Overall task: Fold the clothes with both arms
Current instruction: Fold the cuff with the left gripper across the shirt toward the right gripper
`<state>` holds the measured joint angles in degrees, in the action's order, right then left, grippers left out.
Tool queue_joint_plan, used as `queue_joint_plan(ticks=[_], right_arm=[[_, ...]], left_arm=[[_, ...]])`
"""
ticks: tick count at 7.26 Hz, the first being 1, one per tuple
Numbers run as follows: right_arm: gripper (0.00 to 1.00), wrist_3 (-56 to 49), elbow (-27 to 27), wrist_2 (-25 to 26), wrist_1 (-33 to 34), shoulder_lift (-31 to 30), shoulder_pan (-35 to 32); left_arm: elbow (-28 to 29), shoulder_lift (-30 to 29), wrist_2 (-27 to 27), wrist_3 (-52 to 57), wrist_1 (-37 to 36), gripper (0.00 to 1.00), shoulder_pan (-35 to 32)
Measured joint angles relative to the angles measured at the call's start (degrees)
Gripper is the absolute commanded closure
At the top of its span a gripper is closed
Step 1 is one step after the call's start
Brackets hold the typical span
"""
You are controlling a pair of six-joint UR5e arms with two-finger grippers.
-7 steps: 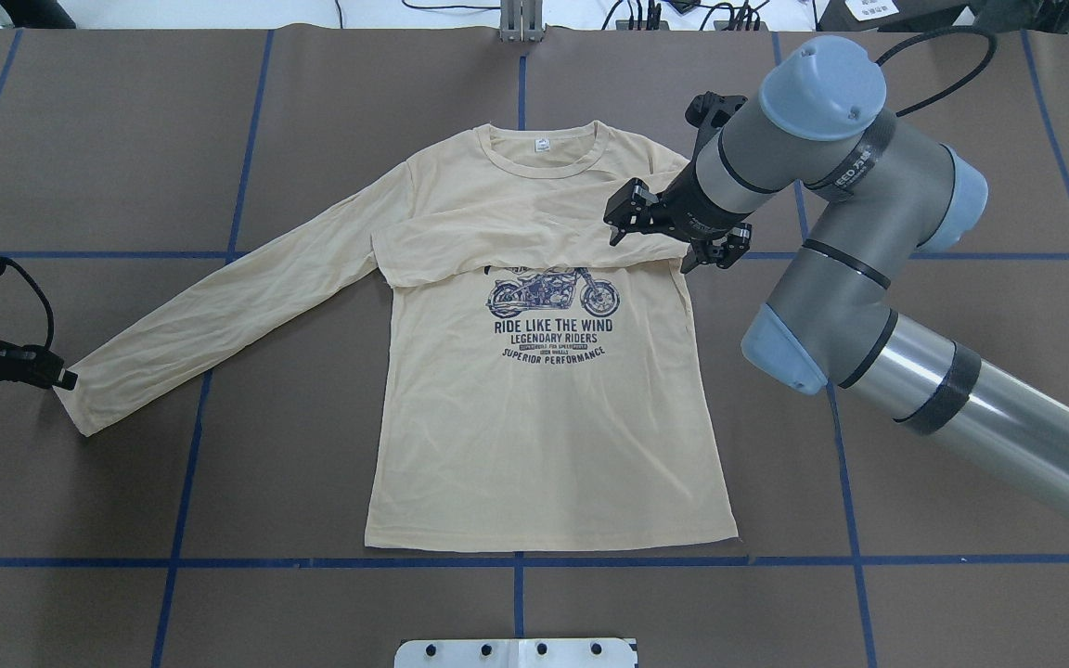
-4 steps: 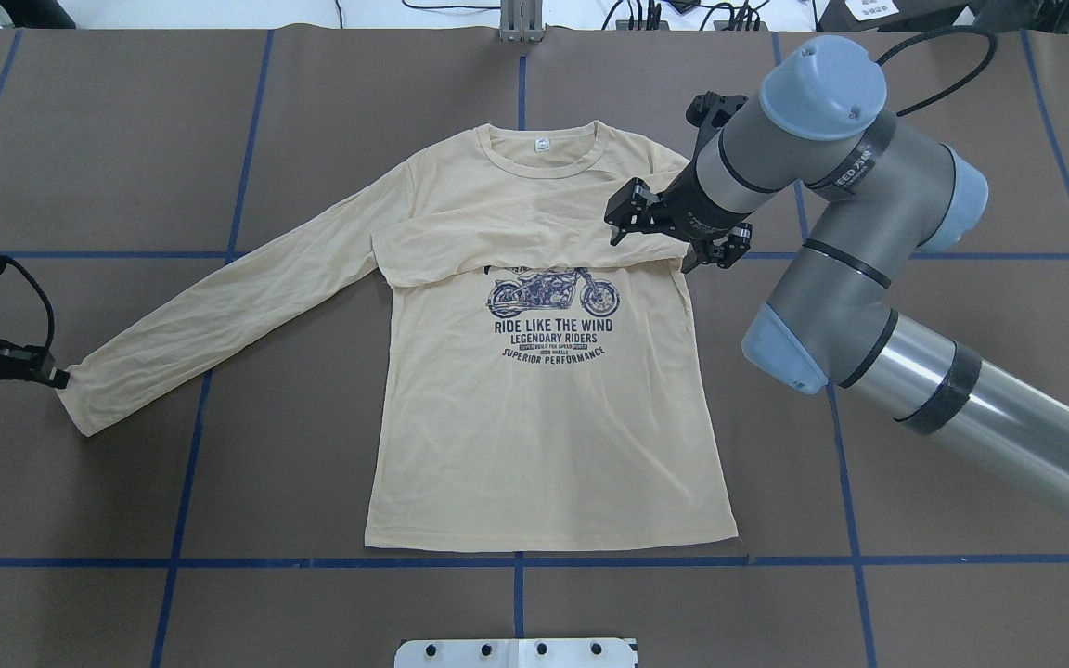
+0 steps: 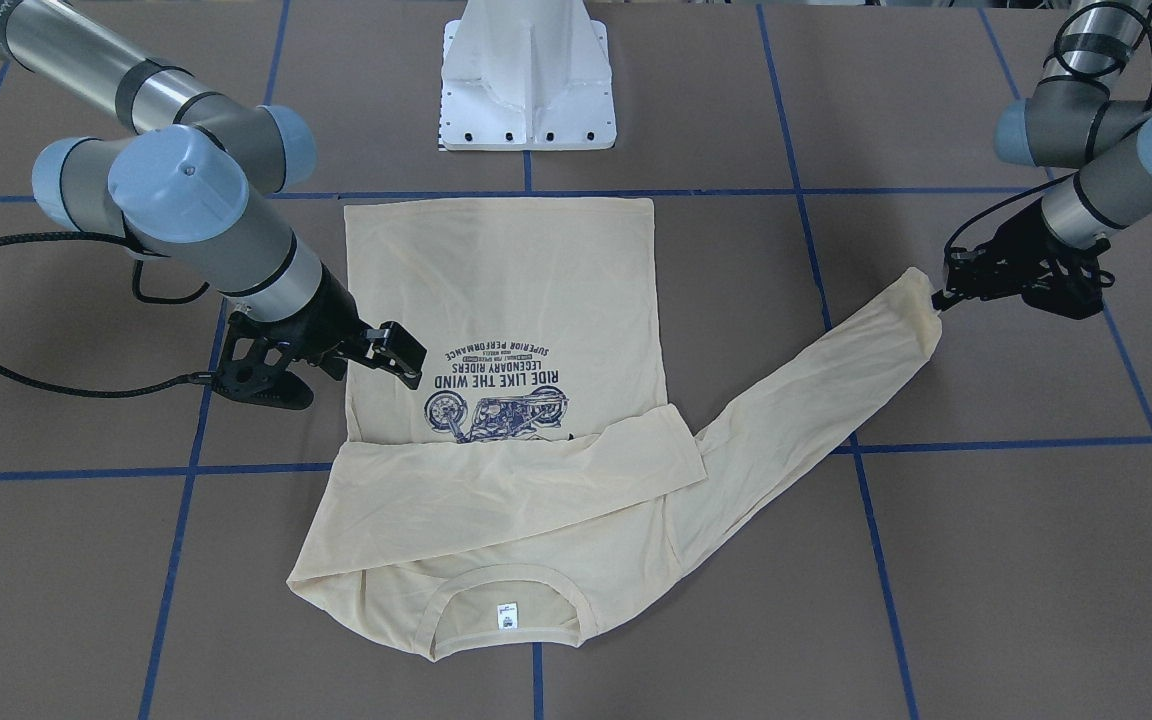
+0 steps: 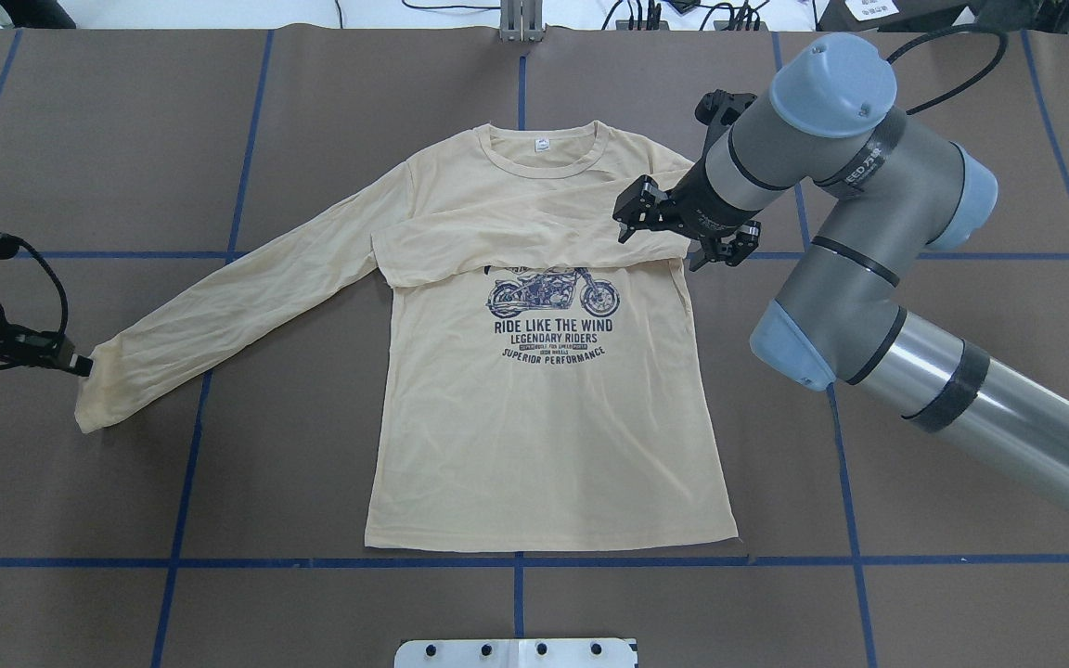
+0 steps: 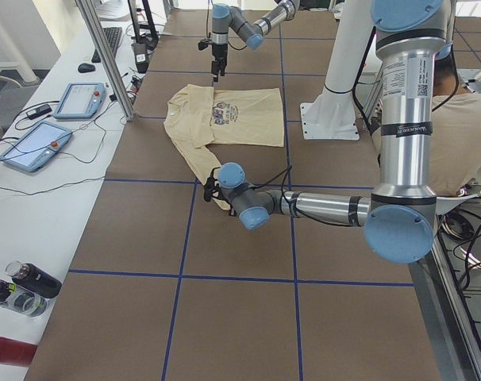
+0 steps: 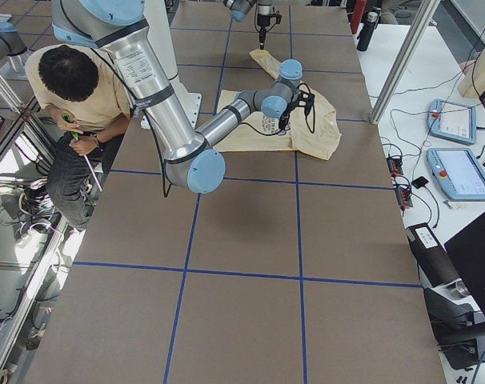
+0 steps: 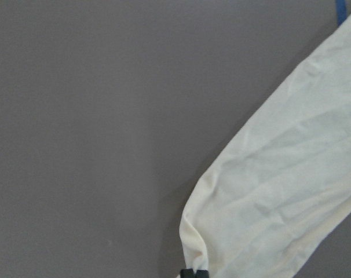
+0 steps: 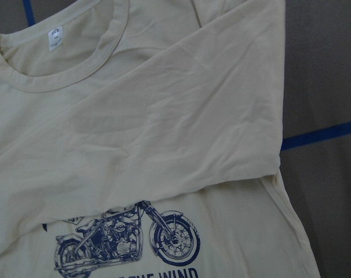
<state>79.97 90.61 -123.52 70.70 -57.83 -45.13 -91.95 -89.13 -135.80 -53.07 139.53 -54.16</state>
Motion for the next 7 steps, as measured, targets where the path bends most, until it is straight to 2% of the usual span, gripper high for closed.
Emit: queue_joint_plan(ticks=[1,2,4,7], right_arm=[[0.01,-0.3,0.0,-1.1,-0.1,-1.2,-1.2],[0.01,-0.9,-0.1,-2.5,-0.2,-2.7,-2.7],[0.01,-2.2,-0.3,-4.1,-0.3,-4.9,-4.9],[0.01,-2.7,-0.4,-4.7,-0.3,-6.9,-7.5]], left_arm=[[-0.9,-4.6,-0.4,-5.0,-2.0,1.0,0.0],[-0.5,-11.6,-0.3,-10.3,-6.2,1.0,0.4],[4.5,-27.8,1.7,-21.7,-14.8,1.0,3.0],[9.9,-41.4,5.8,-28.8,-17.1,1.0,5.6]])
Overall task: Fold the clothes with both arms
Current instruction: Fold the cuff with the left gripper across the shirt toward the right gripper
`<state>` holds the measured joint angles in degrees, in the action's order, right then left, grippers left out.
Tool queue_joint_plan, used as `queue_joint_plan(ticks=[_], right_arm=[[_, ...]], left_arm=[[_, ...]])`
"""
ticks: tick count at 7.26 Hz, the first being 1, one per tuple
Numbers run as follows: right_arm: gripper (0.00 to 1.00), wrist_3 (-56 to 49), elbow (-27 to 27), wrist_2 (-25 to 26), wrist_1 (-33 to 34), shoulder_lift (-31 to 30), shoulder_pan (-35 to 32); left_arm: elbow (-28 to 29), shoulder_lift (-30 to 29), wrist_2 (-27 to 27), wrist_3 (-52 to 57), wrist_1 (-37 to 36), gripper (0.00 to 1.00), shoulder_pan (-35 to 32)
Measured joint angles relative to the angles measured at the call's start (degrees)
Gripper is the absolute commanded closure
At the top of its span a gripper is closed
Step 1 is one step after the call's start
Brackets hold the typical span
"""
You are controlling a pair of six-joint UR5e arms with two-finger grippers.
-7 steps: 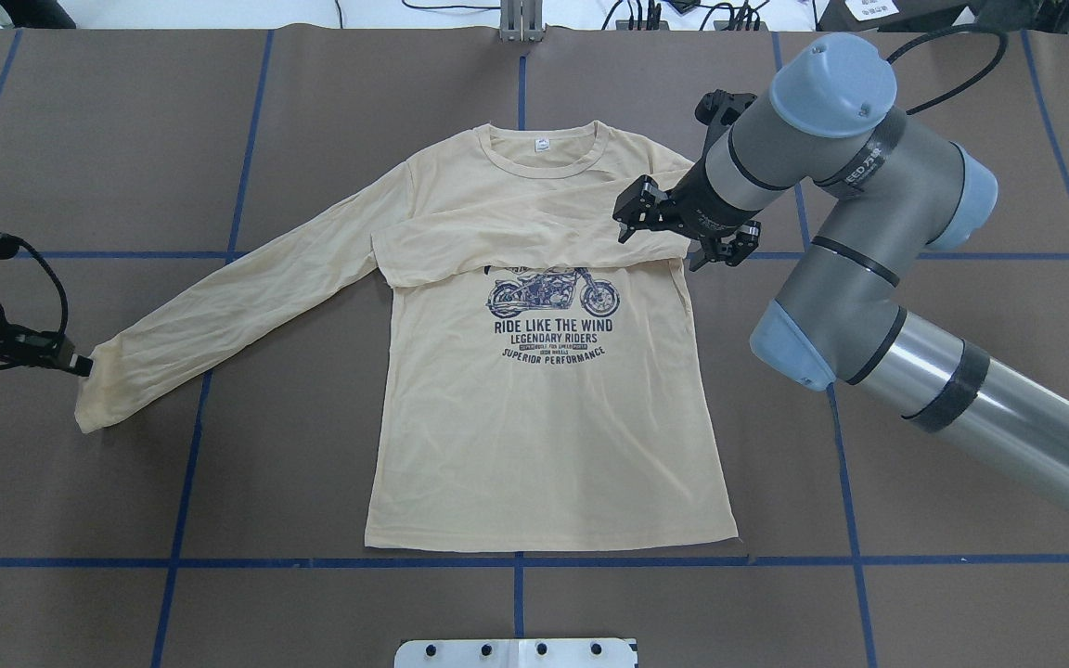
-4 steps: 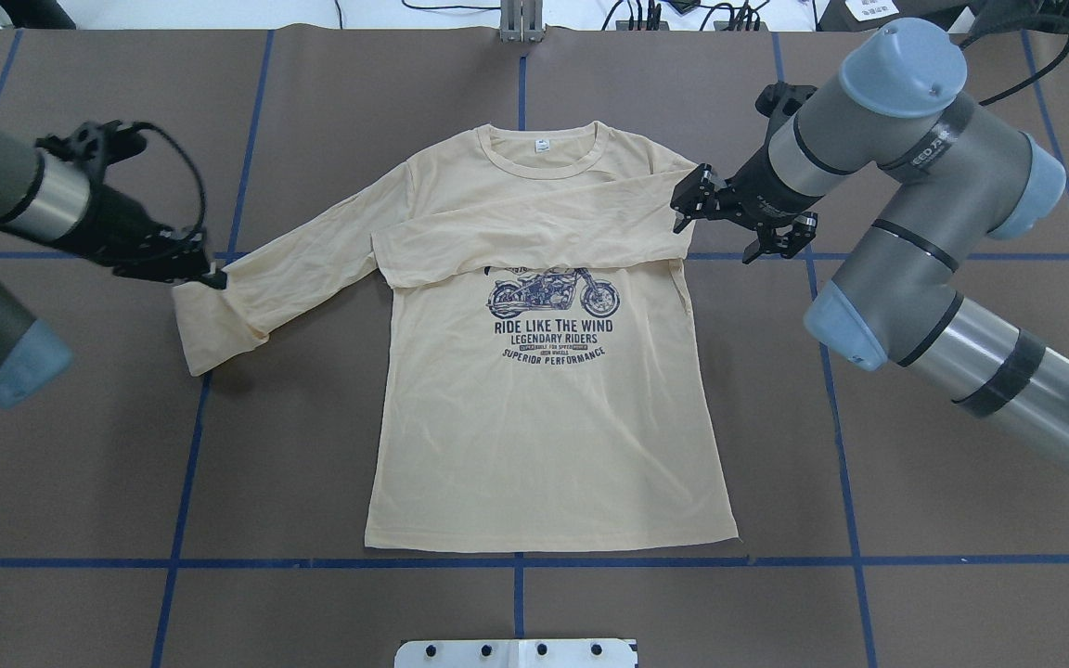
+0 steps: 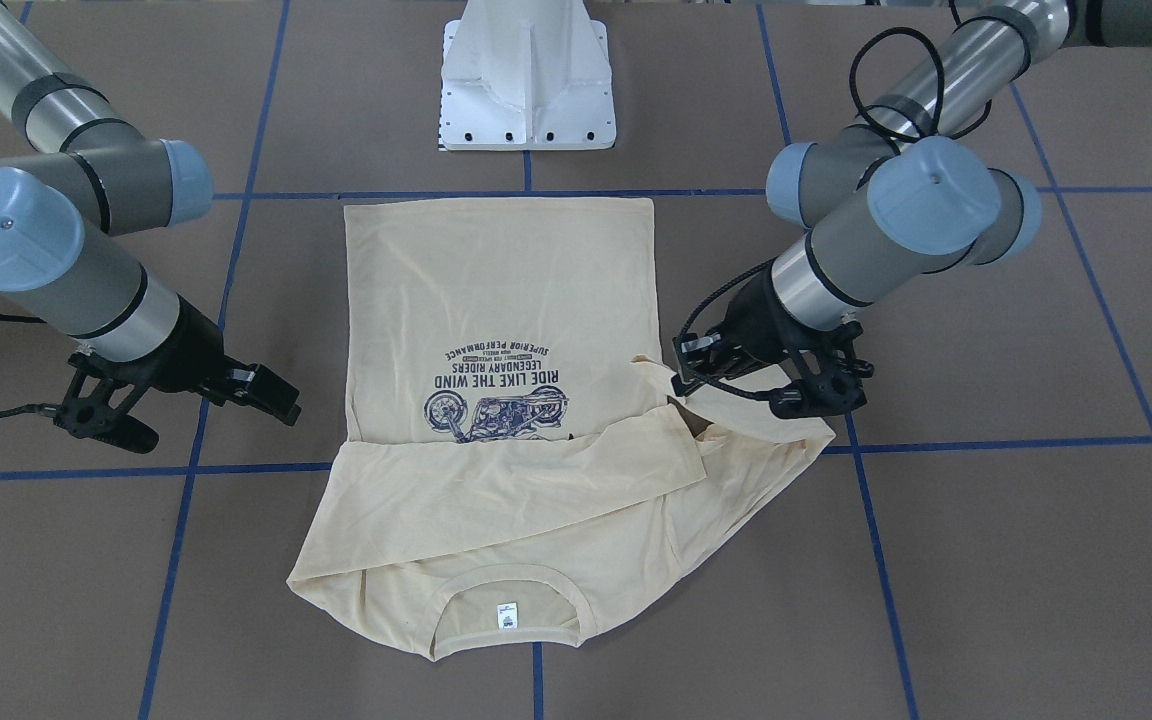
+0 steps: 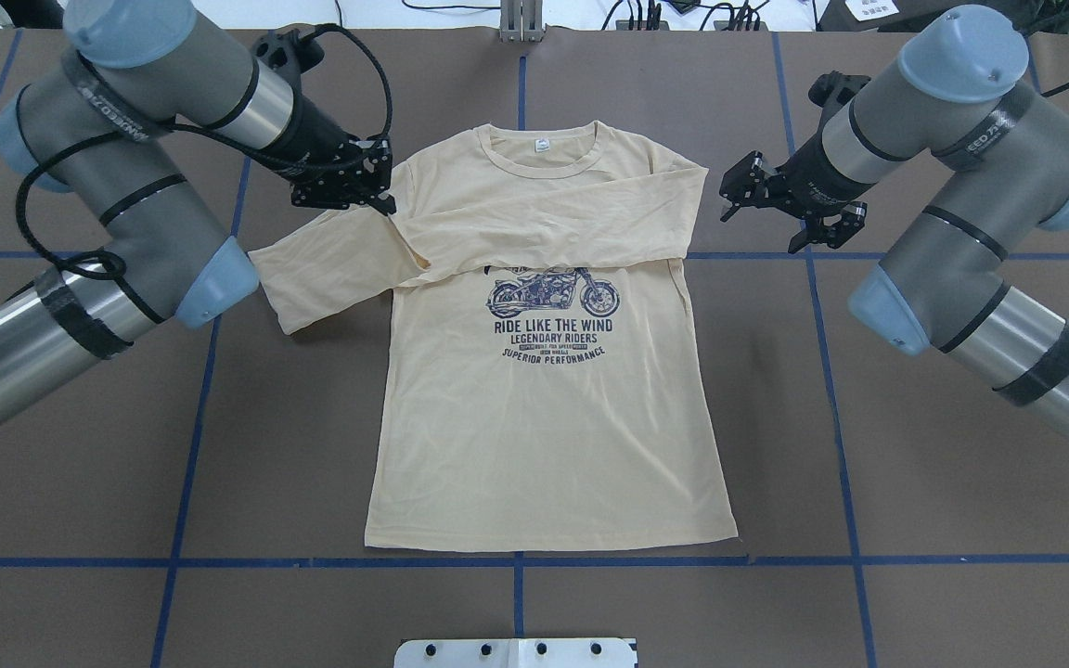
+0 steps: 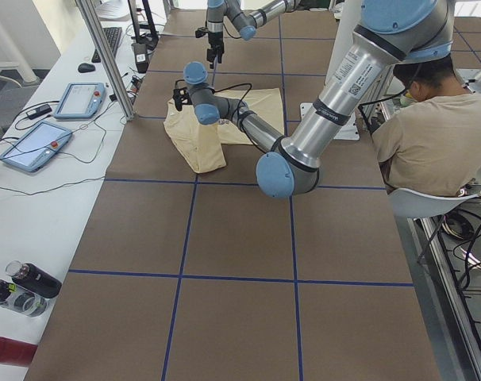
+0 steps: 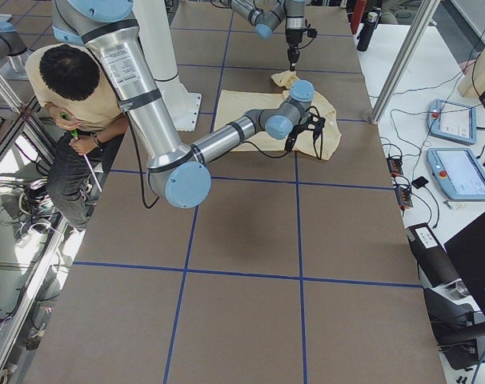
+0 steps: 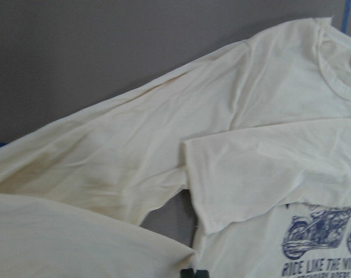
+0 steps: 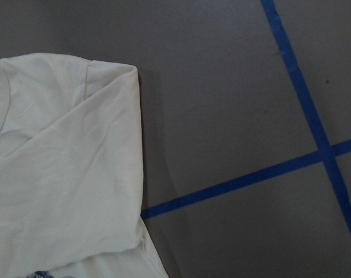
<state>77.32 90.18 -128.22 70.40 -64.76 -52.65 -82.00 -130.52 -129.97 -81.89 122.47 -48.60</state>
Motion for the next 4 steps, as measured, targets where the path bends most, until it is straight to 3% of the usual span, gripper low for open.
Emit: queue_joint_plan(ticks=[4], right_arm=[[0.01,-0.2,-0.1,-0.3,0.0,-1.1,-2.4]], left_arm=[[9.6,-15.8,7.4,-2.3,1.4,1.0,5.0]])
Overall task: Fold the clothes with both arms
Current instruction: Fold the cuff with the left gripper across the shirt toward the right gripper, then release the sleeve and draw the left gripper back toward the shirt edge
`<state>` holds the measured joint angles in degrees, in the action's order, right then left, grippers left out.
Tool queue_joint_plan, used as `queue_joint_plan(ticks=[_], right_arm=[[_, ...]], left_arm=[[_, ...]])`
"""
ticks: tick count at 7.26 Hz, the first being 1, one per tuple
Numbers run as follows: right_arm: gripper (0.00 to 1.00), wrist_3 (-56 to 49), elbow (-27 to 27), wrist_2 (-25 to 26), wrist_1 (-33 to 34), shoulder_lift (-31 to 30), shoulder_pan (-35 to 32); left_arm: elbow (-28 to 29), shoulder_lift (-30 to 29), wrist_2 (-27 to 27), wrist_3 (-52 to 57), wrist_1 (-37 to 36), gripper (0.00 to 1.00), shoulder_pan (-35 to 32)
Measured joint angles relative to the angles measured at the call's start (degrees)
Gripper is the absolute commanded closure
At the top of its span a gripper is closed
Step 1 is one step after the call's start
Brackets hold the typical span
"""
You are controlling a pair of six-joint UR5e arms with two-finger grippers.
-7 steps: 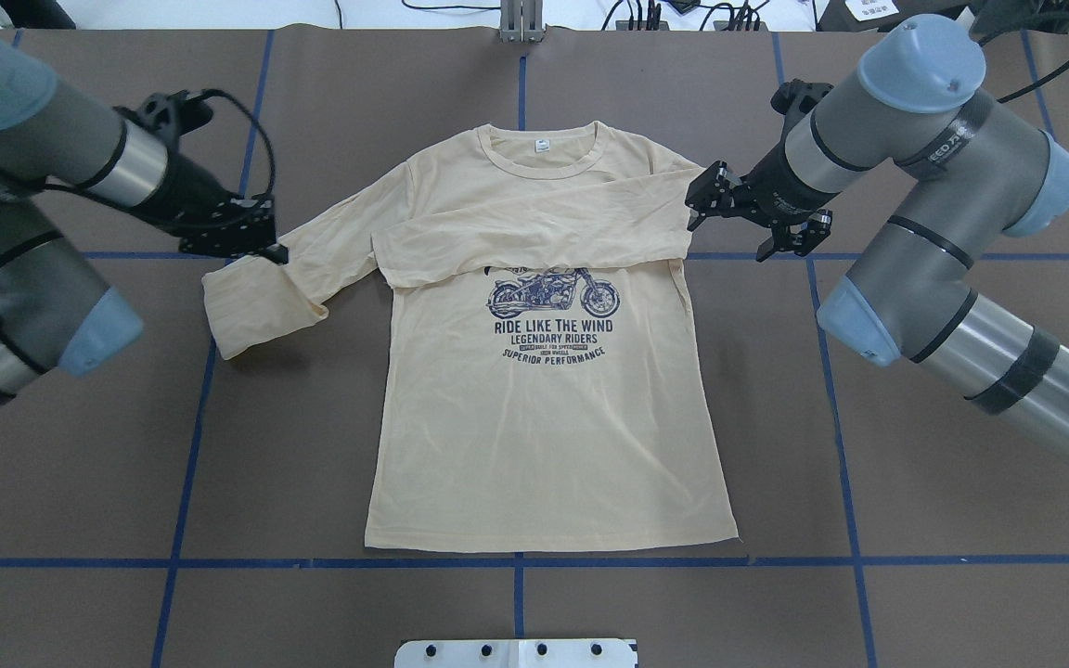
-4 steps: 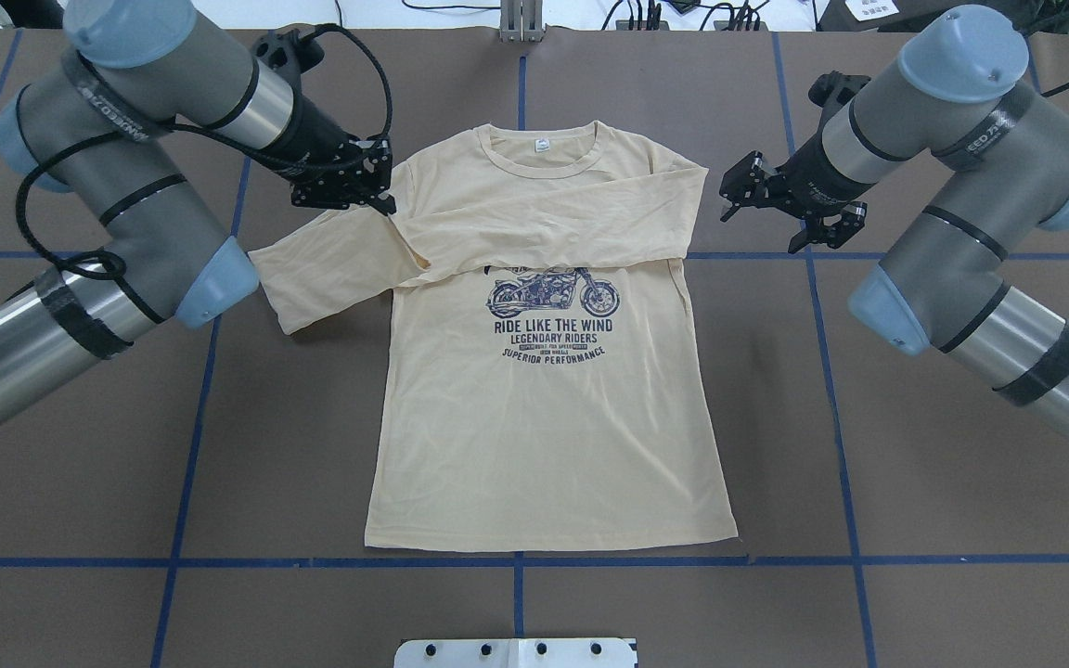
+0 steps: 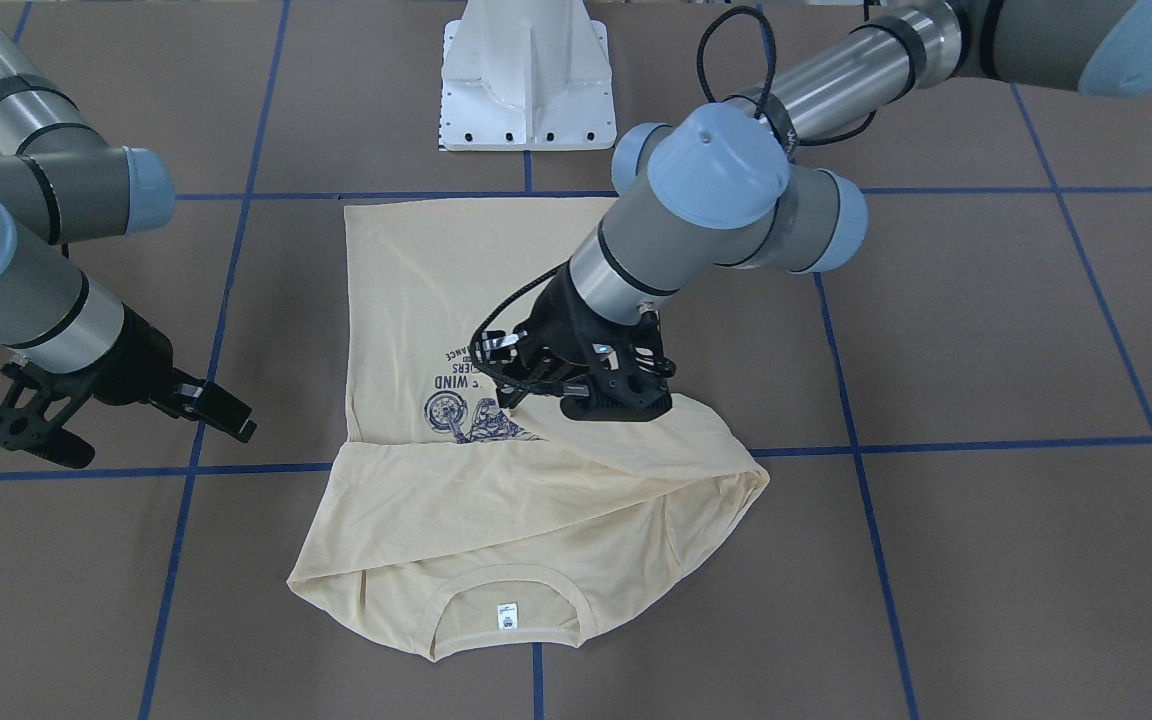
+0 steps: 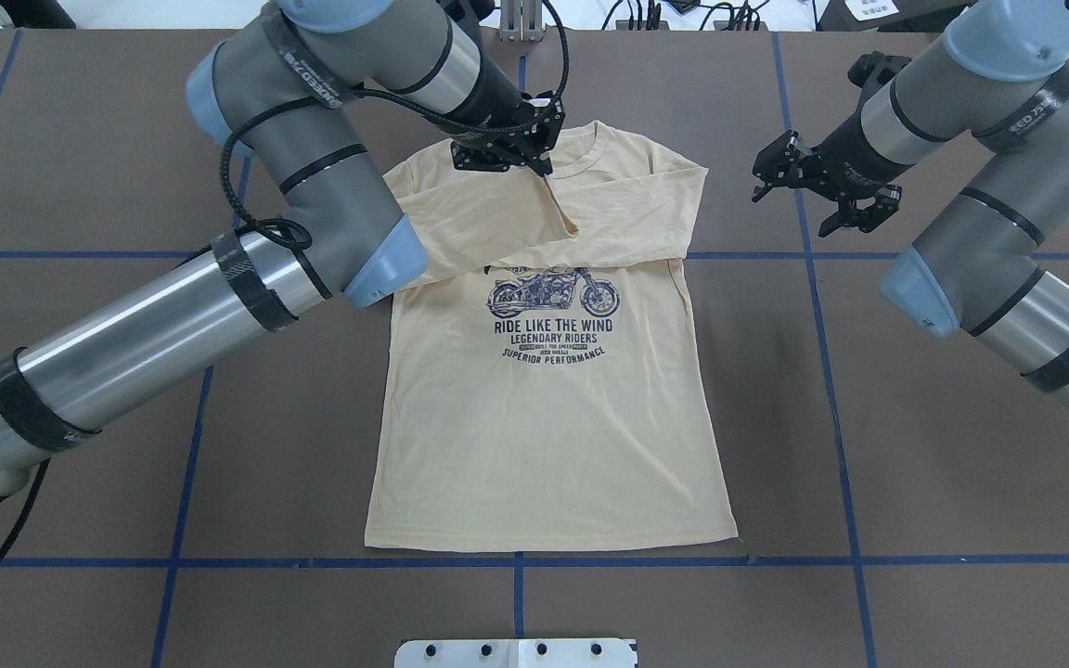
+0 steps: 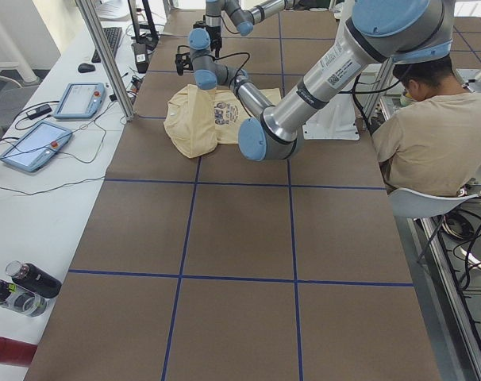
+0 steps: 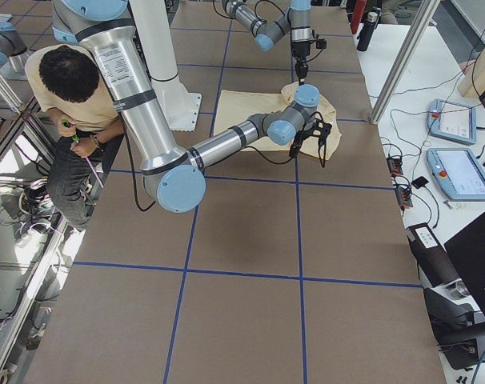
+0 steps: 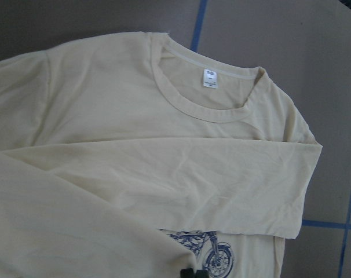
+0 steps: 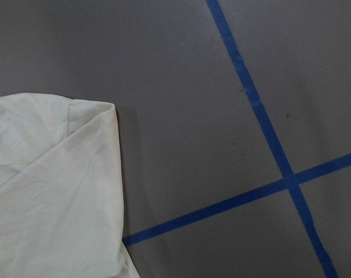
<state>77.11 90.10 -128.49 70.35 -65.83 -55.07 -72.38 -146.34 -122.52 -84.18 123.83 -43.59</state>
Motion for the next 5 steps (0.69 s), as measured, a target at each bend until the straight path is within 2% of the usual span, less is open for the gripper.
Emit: queue_joint_plan(ticks=[3,5], right_arm=[[0.01,0.0,-0.2,0.3,0.0,-0.1,0.0],[0.01,0.0,-0.2,0.3,0.0,-0.1,-0.1]], left_arm=[[4.7,-5.5,6.1,0.0,0.8,1.0,3.8],[7.2,-6.4,10.7,-0.1,3.0,1.0,6.5]])
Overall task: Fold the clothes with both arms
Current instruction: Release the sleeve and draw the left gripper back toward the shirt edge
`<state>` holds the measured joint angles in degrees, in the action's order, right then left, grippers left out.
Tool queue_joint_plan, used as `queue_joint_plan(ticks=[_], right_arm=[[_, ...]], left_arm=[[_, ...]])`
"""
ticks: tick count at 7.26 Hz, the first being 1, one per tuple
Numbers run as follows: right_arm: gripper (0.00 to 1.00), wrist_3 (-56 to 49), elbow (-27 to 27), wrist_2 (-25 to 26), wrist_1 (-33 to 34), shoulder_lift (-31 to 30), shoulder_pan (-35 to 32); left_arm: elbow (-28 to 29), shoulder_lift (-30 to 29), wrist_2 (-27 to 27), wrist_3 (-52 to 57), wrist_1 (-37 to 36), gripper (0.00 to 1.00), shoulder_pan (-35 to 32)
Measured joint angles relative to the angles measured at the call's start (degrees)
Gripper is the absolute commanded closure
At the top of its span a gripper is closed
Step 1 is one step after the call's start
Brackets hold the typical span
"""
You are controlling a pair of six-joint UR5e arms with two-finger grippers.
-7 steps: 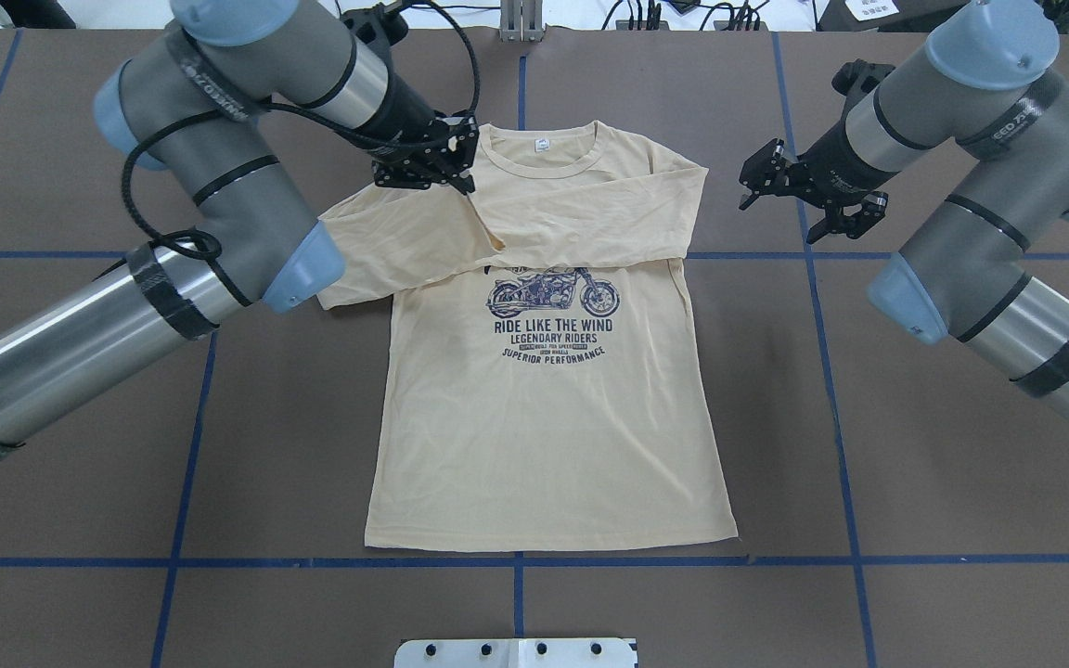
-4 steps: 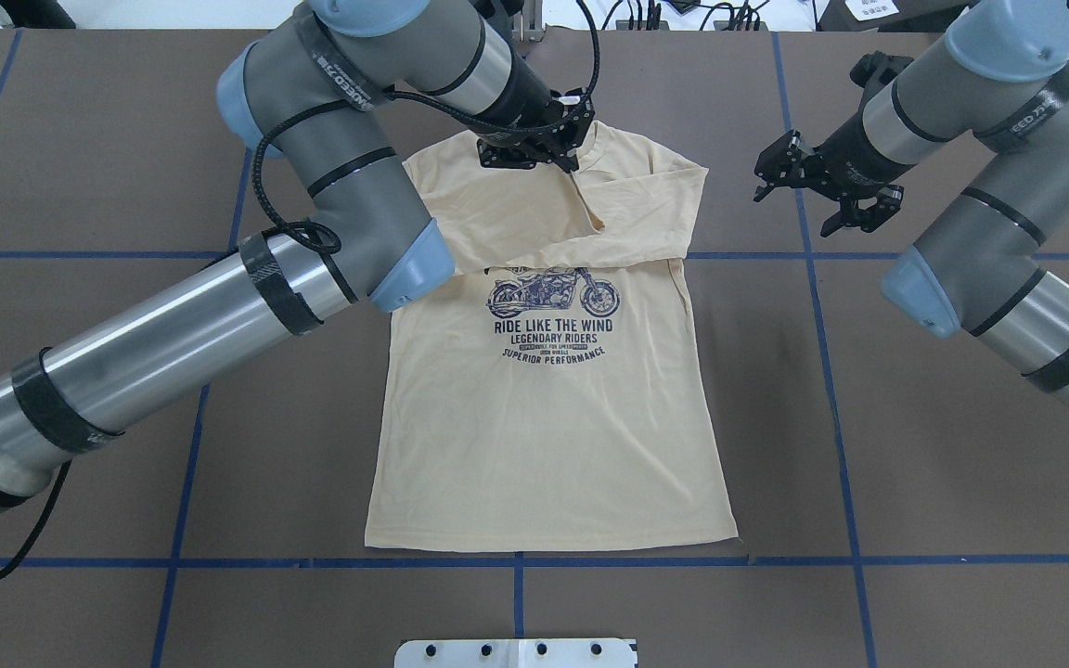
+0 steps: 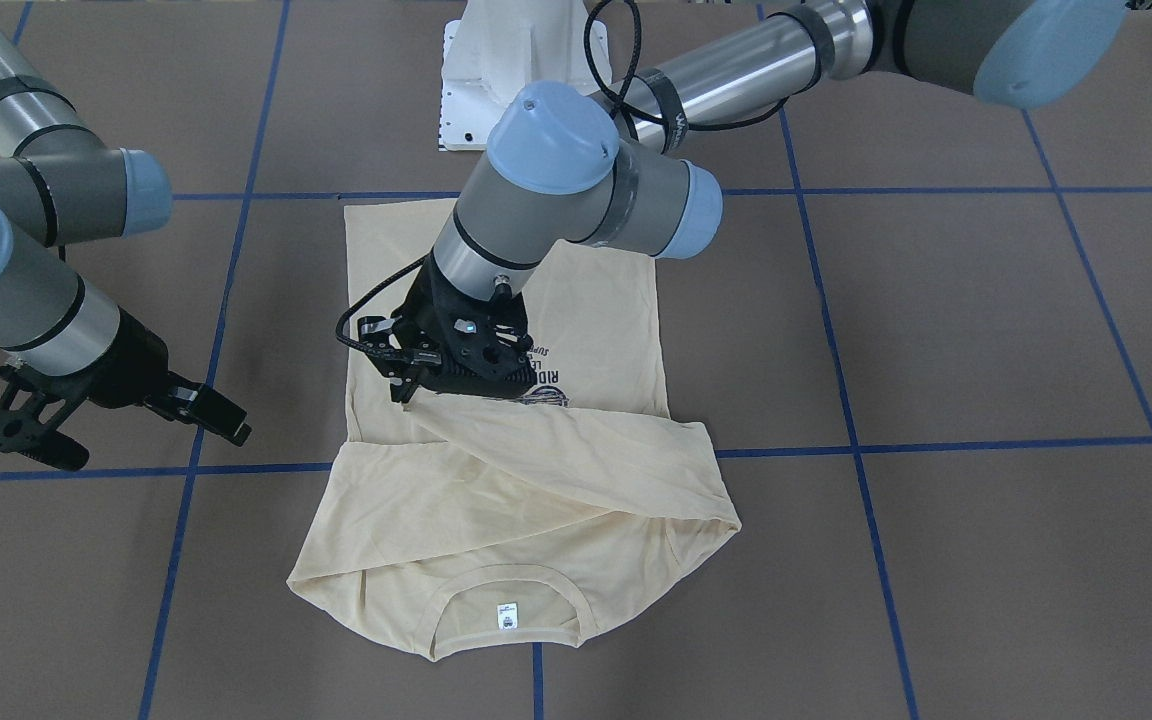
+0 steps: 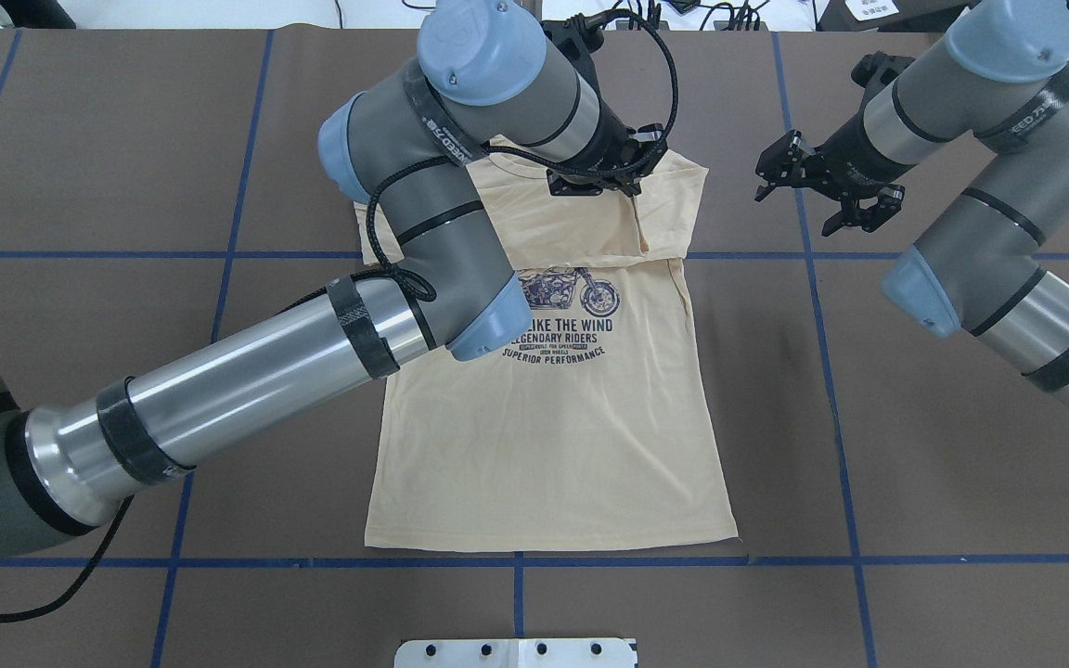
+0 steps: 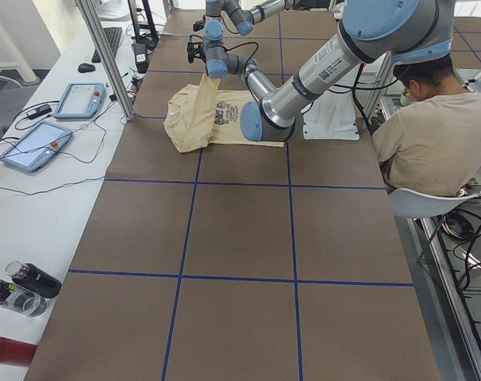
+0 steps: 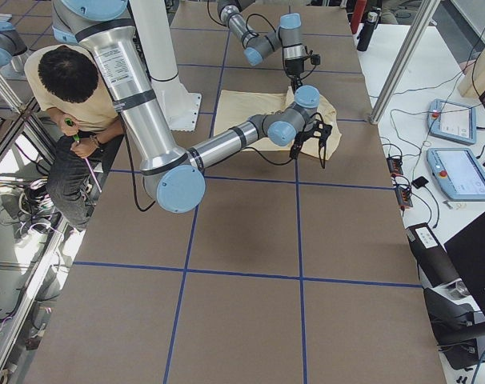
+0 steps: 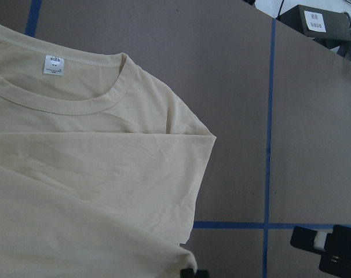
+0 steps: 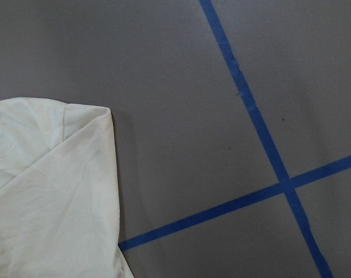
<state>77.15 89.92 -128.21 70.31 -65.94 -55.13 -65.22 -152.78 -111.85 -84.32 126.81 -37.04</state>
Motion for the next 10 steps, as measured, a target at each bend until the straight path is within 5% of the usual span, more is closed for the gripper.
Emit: queue_joint_plan(ticks=[3,4,6,7,10], right_arm=[[0.01,-2.4,0.0,-0.4,0.0,-1.1,-0.9],[0.01,-4.5,0.0,-0.7,0.1,-2.0,-2.0],[0.01,-8.0,0.0,-1.6,0.2,-3.4,-3.8],[0.01,-8.6,-0.2,-1.7,0.2,-3.8,-4.1],[0.01,-8.5,-0.5,-1.6,0.0,-3.9,-4.2]], left_arm=[[4.3,-2.6,3.6,-0.2,2.6,1.0,2.1],[5.6,-3.5,4.9,-0.3,3.3,0.93,2.6],[6.7,-4.4,6.2,-0.4,4.5,0.67,3.3],[7.6,-5.2,7.3,-0.5,5.2,0.15,3.7],[9.4,-6.1,9.4,-0.6,6.8,0.15,4.1]])
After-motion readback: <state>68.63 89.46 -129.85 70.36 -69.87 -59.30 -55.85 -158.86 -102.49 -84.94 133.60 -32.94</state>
